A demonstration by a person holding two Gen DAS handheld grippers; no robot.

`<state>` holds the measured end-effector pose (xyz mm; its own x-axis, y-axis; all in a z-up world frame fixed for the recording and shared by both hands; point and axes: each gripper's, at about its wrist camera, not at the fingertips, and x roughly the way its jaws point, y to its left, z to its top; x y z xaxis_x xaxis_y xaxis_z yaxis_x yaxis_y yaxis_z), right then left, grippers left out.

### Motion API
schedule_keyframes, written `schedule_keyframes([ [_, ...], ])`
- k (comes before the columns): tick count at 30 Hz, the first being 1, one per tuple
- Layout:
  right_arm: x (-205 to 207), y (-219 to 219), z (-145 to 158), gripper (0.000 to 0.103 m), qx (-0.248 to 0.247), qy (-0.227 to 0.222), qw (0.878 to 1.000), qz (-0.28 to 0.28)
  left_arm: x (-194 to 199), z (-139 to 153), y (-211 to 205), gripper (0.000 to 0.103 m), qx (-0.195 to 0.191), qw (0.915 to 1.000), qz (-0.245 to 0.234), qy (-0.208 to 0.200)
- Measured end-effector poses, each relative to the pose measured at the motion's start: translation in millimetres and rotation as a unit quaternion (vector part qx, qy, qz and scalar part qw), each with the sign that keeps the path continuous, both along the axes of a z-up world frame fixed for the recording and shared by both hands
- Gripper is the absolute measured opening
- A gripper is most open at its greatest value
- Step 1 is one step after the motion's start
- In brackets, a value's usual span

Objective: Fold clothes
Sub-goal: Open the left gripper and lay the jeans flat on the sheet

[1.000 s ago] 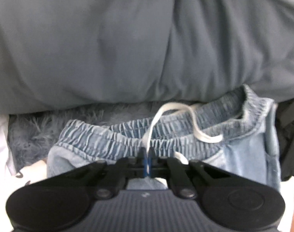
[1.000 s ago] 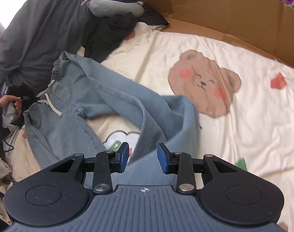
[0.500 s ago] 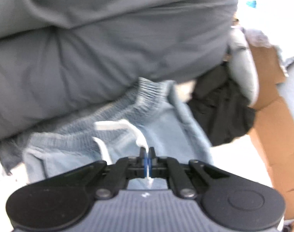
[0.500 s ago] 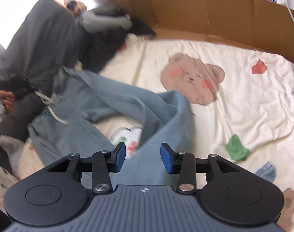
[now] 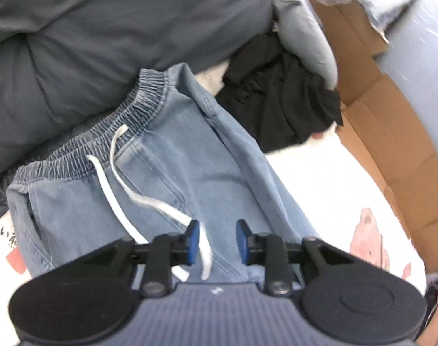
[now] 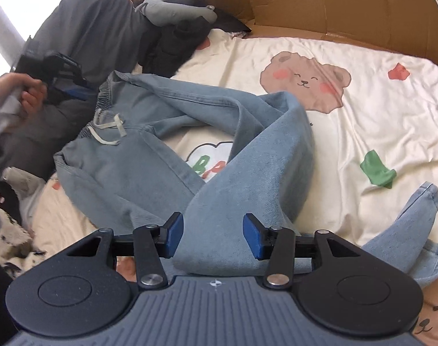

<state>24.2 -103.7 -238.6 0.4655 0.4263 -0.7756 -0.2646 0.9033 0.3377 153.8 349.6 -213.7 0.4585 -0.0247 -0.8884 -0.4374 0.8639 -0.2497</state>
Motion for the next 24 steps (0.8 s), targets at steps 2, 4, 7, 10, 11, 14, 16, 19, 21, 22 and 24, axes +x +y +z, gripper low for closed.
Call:
schedule_keyframes([
  [2, 1, 7, -2, 0.056, -0.007, -0.008, 1.0, 0.002, -6, 6, -7, 0.031, 0.005, 0.9999, -0.012, 0.003],
  [4, 1, 15, -2, 0.062, -0.012, -0.019, 1.0, -0.002, -13, 13, -11, 0.036, 0.006, 0.9997, -0.023, 0.005],
  [7, 3, 30, -8, 0.064, -0.015, -0.023, 1.0, -0.003, -24, 22, -13, 0.048, 0.006, 0.9993, -0.037, 0.004],
  [10, 7, 52, -15, 0.064, -0.042, -0.03, 0.999, 0.011, -35, 30, -10, 0.048, 0.004, 0.9987, -0.05, 0.01],
  [11, 7, 60, -18, 0.064, -0.054, -0.035, 0.998, 0.018, -40, 32, -7, 0.048, -0.004, 0.9986, -0.052, 0.011],
  [14, 8, 81, -30, 0.064, -0.108, -0.049, 0.993, 0.031, -53, 42, 5, 0.051, -0.032, 0.9986, -0.041, 0.007],
  [16, 8, 90, -40, 0.064, -0.135, -0.042, 0.99, 0.024, -59, 49, 13, 0.053, -0.026, 0.9991, -0.033, 0.008],
  [19, 8, 100, -50, 0.064, -0.165, -0.035, 0.986, 0.012, -67, 54, 26, 0.054, -0.012, 0.9996, -0.023, 0.014],
  [21, 8, 108, -56, 0.065, -0.193, -0.039, 0.98, 0.018, -72, 55, 33, 0.054, -0.007, 0.9997, -0.016, 0.018],
  [22, 8, 112, -59, 0.065, -0.21, -0.044, 0.976, 0.024, -74, 55, 36, 0.054, -0.006, 0.9997, -0.013, 0.021],
  [24, 11, 111, -64, 0.064, -0.223, -0.038, 0.974, 0.021, -77, 53, 39, 0.054, -0.004, 0.9996, -0.012, 0.026],
])
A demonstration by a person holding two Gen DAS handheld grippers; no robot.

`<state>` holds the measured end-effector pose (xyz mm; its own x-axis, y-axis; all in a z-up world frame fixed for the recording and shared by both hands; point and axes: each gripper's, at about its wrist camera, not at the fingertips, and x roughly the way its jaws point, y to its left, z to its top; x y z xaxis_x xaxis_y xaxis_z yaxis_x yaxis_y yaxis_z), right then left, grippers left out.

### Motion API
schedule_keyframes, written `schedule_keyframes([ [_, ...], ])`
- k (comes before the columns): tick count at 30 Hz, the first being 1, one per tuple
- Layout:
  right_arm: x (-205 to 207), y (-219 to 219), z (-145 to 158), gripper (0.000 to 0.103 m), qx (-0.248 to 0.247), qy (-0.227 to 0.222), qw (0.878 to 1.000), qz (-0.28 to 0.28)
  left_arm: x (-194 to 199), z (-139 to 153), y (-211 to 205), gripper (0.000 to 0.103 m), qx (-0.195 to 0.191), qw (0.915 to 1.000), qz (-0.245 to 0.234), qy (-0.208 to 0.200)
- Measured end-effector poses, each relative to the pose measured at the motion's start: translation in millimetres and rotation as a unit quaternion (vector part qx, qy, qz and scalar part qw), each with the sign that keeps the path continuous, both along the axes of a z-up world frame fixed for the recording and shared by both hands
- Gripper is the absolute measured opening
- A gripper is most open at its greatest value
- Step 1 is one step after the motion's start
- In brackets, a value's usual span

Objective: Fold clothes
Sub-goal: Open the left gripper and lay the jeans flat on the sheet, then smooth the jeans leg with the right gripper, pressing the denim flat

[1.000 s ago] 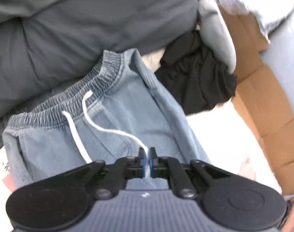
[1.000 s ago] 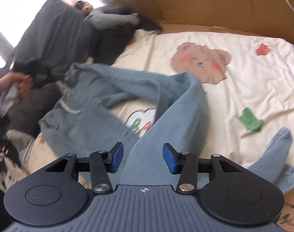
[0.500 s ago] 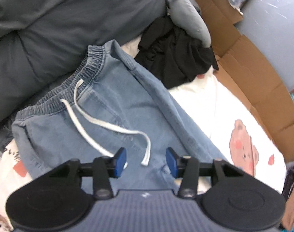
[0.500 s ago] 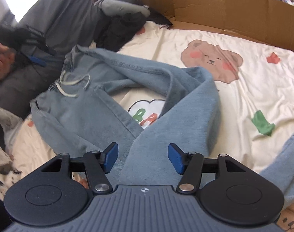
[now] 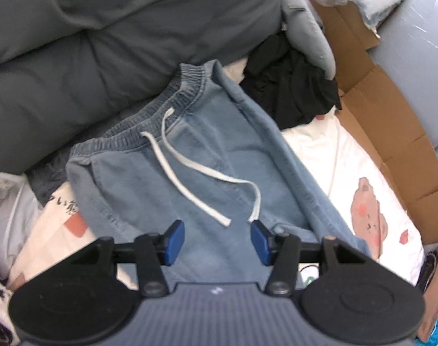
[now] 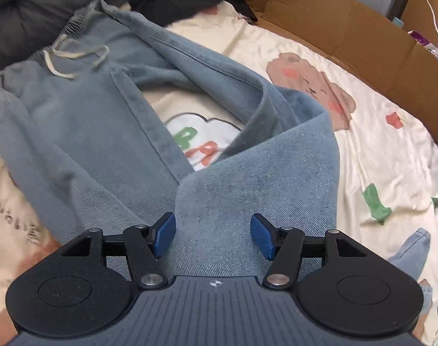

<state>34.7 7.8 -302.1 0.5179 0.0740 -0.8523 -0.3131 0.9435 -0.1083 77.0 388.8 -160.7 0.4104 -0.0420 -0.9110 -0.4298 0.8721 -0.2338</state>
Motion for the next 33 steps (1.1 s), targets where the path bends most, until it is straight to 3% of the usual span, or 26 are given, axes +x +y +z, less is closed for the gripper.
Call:
schedule_keyframes([
  [2, 3, -5, -4, 0.058, 0.001, 0.019, 1.0, -0.007, 0, -5, 1, 0.054, 0.006, 1.0, -0.005, 0.006],
  [3, 4, -7, -5, 0.039, -0.001, 0.027, 1.0, -0.004, -1, -7, 1, 0.054, 0.009, 0.9999, -0.004, 0.01],
  [5, 2, -11, -4, 0.014, -0.026, 0.023, 0.999, -0.003, -3, -14, 1, 0.054, 0.009, 0.9998, 0.001, 0.016],
  [8, 2, -29, 3, 0.005, -0.039, 0.01, 0.999, -0.029, -5, -24, -2, 0.054, -0.009, 0.9996, 0.011, 0.024],
  [16, 11, -81, 32, 0.003, -0.024, -0.004, 0.996, -0.091, -3, -19, -26, 0.054, -0.008, 0.9999, -0.001, 0.014],
  [21, 12, -108, 48, 0.002, 0.025, -0.023, 0.991, -0.13, -2, -8, -31, 0.054, -0.002, 0.9999, -0.004, 0.012],
  [23, 9, -113, 53, 0.002, 0.069, -0.029, 0.989, -0.124, -3, -4, -32, 0.054, -0.001, 1.0, -0.008, 0.006],
  [25, 3, -108, 56, 0.004, 0.073, -0.048, 0.99, -0.109, -4, -2, -32, 0.057, 0.001, 0.9999, -0.012, 0.002],
  [26, -1, -105, 57, 0.013, 0.076, -0.057, 0.99, -0.102, -5, -2, -32, 0.057, 0.003, 0.9999, -0.014, 0.002],
  [27, -2, -102, 57, 0.039, 0.082, -0.057, 0.99, -0.101, -6, -2, -32, 0.057, 0.006, 0.9998, -0.016, 0.001],
  [29, -6, -95, 58, 0.061, 0.093, -0.061, 0.989, -0.095, -10, -5, -30, 0.058, 0.007, 0.9998, -0.017, 0.002],
  [33, -10, -69, 51, 0.061, 0.087, -0.057, 0.993, -0.058, -24, -20, -20, 0.058, -0.001, 0.9998, -0.01, 0.014],
])
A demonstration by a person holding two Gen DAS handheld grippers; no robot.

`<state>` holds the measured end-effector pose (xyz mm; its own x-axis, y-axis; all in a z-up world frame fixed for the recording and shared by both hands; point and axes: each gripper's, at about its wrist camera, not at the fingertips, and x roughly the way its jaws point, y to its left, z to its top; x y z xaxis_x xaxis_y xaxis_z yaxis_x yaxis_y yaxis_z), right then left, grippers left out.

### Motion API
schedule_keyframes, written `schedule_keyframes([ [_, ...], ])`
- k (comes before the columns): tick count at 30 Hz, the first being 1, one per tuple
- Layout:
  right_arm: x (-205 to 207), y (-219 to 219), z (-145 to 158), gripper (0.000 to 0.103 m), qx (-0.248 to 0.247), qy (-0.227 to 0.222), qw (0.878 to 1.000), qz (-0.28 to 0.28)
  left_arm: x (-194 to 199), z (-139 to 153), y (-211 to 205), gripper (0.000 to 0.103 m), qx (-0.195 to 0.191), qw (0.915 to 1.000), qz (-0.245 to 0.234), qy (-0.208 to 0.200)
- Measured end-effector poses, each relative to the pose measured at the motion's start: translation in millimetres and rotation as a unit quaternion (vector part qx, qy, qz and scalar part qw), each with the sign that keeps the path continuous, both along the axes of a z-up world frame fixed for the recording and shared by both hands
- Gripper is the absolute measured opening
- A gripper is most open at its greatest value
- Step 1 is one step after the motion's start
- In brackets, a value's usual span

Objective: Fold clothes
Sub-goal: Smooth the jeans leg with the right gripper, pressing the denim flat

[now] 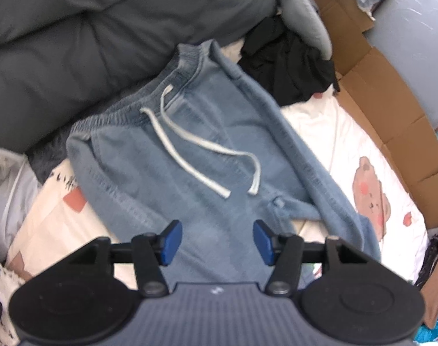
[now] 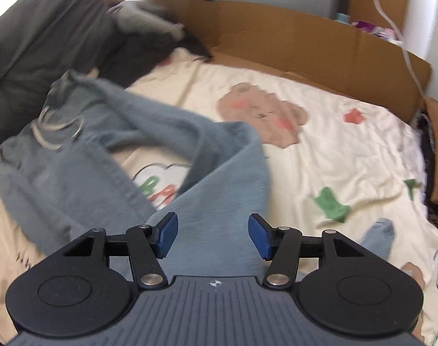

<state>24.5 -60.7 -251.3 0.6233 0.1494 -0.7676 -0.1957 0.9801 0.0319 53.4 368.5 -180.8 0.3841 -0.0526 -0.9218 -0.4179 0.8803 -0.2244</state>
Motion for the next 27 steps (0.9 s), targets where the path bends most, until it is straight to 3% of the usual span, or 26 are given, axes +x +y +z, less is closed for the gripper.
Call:
schedule_keyframes([
  [8, -3, 57, -30, 0.062, -0.011, 0.058, 0.998, 0.039, -22, -31, 22, 0.057, -0.001, 0.9994, -0.001, 0.034],
  [13, -13, 98, -46, 0.063, -0.13, 0.057, 0.988, 0.06, -28, -42, 35, 0.057, -0.003, 0.999, 0.005, 0.044],
  [17, -13, 103, -53, 0.063, -0.161, 0.074, 0.983, 0.051, -30, -44, 43, 0.057, -0.007, 0.9991, 0.013, 0.039],
  [20, -17, 107, -58, 0.064, -0.202, 0.073, 0.974, 0.072, -30, -44, 48, 0.057, -0.009, 0.9992, 0.014, 0.036],
  [23, -17, 103, -62, 0.064, -0.213, 0.087, 0.97, 0.083, -30, -44, 52, 0.057, -0.006, 0.9991, 0.013, 0.039],
  [25, -16, 96, -60, 0.053, -0.207, 0.095, 0.97, 0.087, -31, -44, 54, 0.057, -0.01, 0.9991, 0.018, 0.038],
  [26, -12, 91, -57, 0.03, -0.201, 0.102, 0.971, 0.083, -31, -43, 54, 0.057, -0.013, 0.9991, 0.02, 0.037],
  [27, -7, 85, -55, 0.017, -0.197, 0.108, 0.971, 0.077, -31, -42, 54, 0.057, -0.016, 0.999, 0.021, 0.035],
])
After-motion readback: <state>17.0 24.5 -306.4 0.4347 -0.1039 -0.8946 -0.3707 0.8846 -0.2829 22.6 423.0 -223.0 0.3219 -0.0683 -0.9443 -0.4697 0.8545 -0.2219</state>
